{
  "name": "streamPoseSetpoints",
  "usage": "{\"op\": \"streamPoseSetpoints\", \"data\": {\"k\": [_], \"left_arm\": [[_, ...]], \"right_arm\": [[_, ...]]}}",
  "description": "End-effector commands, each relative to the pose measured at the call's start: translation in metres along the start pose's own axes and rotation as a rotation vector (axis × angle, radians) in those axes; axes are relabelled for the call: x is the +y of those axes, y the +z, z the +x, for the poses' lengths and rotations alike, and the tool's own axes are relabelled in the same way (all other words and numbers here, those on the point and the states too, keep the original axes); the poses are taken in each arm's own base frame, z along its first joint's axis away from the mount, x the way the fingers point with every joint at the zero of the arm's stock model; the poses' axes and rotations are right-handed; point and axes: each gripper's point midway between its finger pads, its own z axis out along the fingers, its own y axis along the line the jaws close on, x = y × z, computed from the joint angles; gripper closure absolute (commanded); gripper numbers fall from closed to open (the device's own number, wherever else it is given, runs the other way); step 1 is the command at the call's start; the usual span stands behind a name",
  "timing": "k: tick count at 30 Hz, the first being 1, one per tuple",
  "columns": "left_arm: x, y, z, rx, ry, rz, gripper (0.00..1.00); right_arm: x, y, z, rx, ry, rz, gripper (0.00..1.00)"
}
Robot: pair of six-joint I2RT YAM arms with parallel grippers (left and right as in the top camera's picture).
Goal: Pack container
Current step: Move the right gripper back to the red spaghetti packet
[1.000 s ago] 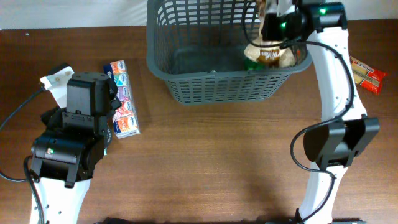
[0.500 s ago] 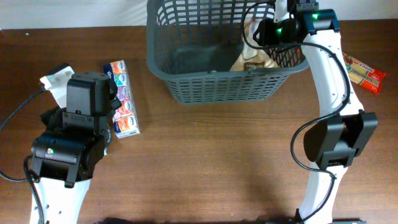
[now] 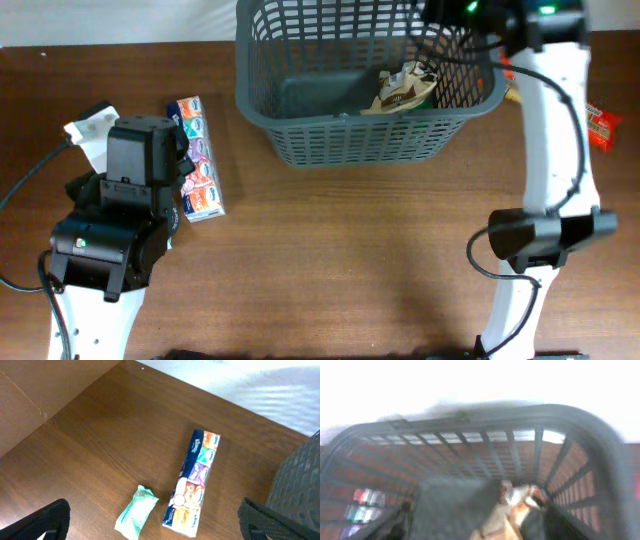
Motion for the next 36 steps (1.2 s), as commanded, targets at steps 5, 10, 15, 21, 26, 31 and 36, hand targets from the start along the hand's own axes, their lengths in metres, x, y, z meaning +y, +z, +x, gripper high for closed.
{"op": "streamPoseSetpoints", "data": {"k": [5, 10, 15, 21, 26, 31, 36], "left_arm": [[0.001, -0.002, -0.004, -0.009, 0.0, 0.005, 0.01], [0.001, -0.002, -0.004, -0.009, 0.0, 0.005, 0.01], [0.001, -0.002, -0.004, -0.009, 0.0, 0.005, 0.01], [0.001, -0.002, -0.004, -0.009, 0.0, 0.005, 0.01], [0.001, -0.002, -0.004, -0.009, 0.0, 0.005, 0.01], [0.001, -0.002, -0.004, -0.009, 0.0, 0.005, 0.01], [0.001, -0.002, -0.004, -0.009, 0.0, 0.005, 0.01]], "right_arm": [[-0.086, -0.189, -0.079, -0.425, 0.138, 0.394, 0.01], [-0.143, -0.212, -0.047, -0.331, 0.282, 0.452, 0.01], [-0.172, -0.216, 0.007, -0.138, 0.408, 0.478, 0.01], [-0.208, -0.211, 0.019, -0.192, 0.757, 0.593, 0.01], [-0.264, -0.173, 0.031, -0.279, 1.079, 0.743, 0.01], [-0.295, -0.094, 0.054, -0.213, 1.24, 0.689, 0.01], [-0.316, -0.042, 0.102, -0.139, 1.457, 0.759, 0.01]]}}
